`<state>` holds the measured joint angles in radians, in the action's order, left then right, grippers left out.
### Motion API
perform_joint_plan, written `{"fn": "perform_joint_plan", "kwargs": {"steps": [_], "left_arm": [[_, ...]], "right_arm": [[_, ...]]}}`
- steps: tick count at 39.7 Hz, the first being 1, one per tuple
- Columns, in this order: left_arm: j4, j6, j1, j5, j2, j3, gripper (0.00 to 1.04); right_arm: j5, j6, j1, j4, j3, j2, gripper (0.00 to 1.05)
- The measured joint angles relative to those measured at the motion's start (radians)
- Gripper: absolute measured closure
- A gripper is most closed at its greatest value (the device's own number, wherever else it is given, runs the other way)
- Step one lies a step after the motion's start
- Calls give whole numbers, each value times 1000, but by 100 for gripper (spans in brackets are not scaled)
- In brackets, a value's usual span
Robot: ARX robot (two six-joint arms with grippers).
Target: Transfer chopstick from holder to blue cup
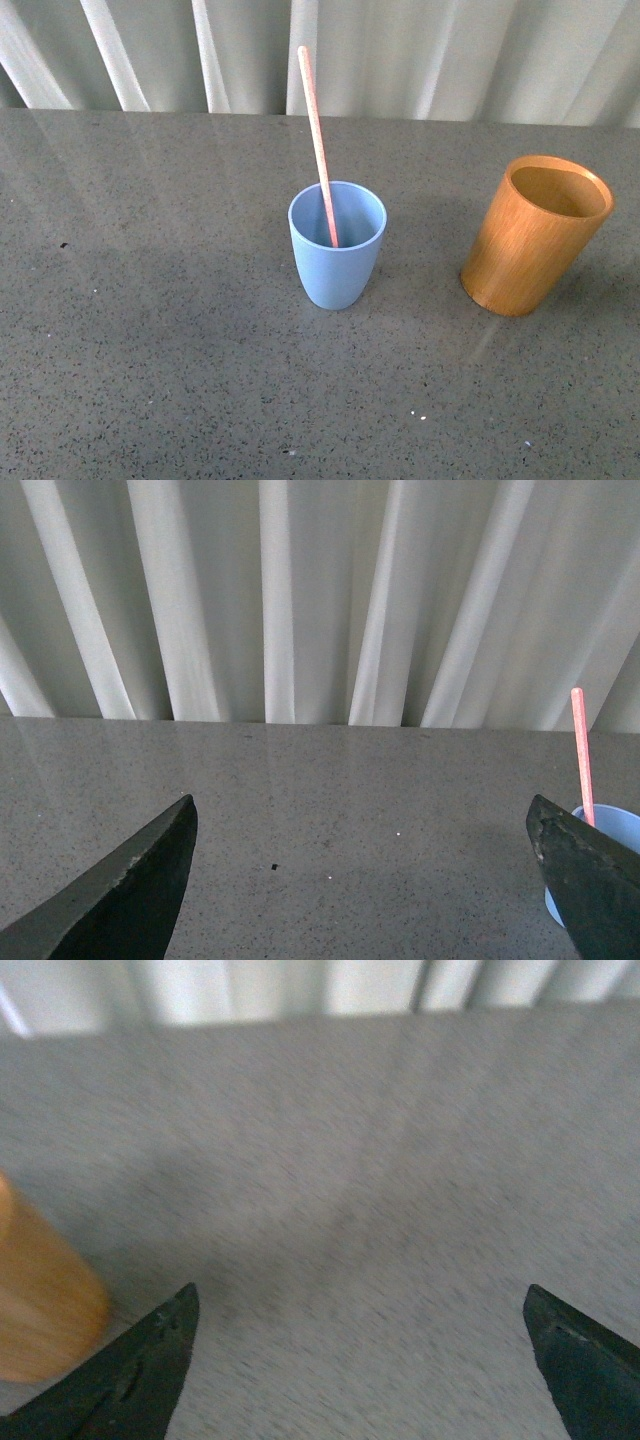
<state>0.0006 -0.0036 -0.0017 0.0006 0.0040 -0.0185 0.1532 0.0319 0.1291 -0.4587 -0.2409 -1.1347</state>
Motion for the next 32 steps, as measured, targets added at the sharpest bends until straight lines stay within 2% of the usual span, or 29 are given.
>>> {"fn": "perform_joint_plan", "kwargs": {"steps": [2,3,5,7,14,17,20,22,32], "left_arm": [[0,0,0,0,0,0,7],[0,0,0,-2,-2,0,7],[0,0,0,-1,-2,0,7],[0,0,0,-1,0,0,7],[0,0,0,-1,-1,0,7],[0,0,0,-1,-1,0,7],[0,0,0,-1,-1,0,7],[0,0,0,-2,-1,0,7],[0,0,0,-1,-1,0,7]], "right_arm": [[-177,-11,22,-264,63,-36,22],[-234,-14,23,-387,100,-38,28],[-284,-15,13,-505,134,-15,37],[-288,-15,4,-528,142,14,43],[-257,-18,-19,-466,179,137,68],[-243,-19,-35,-407,198,206,84],[-169,-20,-87,-351,210,277,98],[-161,-19,-108,-323,214,312,104],[-155,-21,-126,-116,218,549,104]]}}
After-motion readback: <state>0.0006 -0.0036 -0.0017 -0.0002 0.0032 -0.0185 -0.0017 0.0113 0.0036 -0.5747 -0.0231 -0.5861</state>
